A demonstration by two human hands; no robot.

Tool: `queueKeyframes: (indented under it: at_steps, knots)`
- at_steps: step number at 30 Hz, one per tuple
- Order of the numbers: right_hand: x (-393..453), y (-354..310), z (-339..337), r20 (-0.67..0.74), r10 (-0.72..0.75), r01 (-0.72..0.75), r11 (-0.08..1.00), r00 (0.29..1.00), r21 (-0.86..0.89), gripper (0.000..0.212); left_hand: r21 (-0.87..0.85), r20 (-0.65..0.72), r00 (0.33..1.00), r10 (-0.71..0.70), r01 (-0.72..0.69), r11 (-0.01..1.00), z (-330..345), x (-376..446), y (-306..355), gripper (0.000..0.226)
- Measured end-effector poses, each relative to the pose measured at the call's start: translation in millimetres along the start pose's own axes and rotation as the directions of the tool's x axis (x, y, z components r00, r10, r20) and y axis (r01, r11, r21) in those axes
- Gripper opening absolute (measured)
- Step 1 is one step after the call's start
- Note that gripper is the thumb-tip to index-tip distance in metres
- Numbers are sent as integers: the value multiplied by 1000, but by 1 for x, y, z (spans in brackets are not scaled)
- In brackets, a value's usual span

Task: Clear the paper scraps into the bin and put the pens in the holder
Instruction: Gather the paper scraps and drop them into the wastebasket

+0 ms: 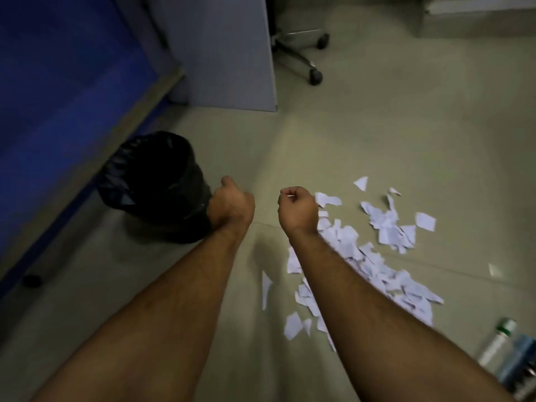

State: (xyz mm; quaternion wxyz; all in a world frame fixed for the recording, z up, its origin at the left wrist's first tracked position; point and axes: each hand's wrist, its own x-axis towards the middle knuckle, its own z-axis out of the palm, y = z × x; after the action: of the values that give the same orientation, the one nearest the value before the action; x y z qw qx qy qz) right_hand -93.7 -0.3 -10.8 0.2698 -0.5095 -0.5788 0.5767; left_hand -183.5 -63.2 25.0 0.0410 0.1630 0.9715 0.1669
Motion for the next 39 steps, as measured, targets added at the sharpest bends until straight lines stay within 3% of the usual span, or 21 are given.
queueKeyframes:
  at_steps: [3, 6, 8, 11, 14, 20, 29, 35, 39]
  knots:
    - [-8, -19, 31, 94, -25, 24, 1000, 995, 8, 17, -134, -119, 983, -139, 123, 983, -17, 7, -25, 67]
    - [-11, -30, 54, 157, -60, 60, 998, 986, 8, 13, -153, -137, 964, -228, 207, 966, -26, 22, -44, 83]
    - [-10, -30, 63, 194, -55, 56, 998, 979, -1, 12, -181, -74, 952, -298, 281, 942, -27, 38, -50, 73]
    - [-9, -24, 71, 220, -48, 52, 999, 974, -15, 11, -294, -19, 934, -358, 337, 895, -27, 57, -57, 40]
    - [-8, -16, 69, 232, -47, 52, 999, 972, -17, 12, -293, -53, 945, -324, 295, 910, -29, 56, -55, 26]
    - [-11, -11, 48, 194, -43, 40, 999, 980, 20, 12, -274, -48, 969, -243, 221, 936, -14, 15, -32, 27]
    - [-3, 17, -42, 27, -31, 31, 1000, 999, -4, 6, -301, -85, 994, -71, 42, 953, 27, -49, 14, 28]
    - [-7, 31, -71, 49, -84, 87, 994, 995, -66, 11, -450, -196, 976, 95, -176, 875, 41, -91, 17, 38]
    - [-11, 51, -83, 42, -87, 91, 990, 995, -110, 10, -449, -123, 975, 185, -221, 866, 63, -120, 13, 7]
